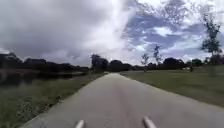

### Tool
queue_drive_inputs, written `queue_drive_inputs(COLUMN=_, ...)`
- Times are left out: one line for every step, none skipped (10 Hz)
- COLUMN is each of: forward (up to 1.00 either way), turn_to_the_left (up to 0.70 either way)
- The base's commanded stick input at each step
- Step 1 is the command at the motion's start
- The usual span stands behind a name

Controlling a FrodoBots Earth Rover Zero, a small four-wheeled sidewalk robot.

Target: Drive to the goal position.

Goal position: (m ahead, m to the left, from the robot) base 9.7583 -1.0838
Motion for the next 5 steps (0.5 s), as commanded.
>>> queue_drive_inputs(forward=0.70, turn_to_the_left=0.00)
queue_drive_inputs(forward=0.70, turn_to_the_left=0.00)
queue_drive_inputs(forward=0.70, turn_to_the_left=0.00)
queue_drive_inputs(forward=0.70, turn_to_the_left=0.00)
queue_drive_inputs(forward=0.70, turn_to_the_left=0.00)
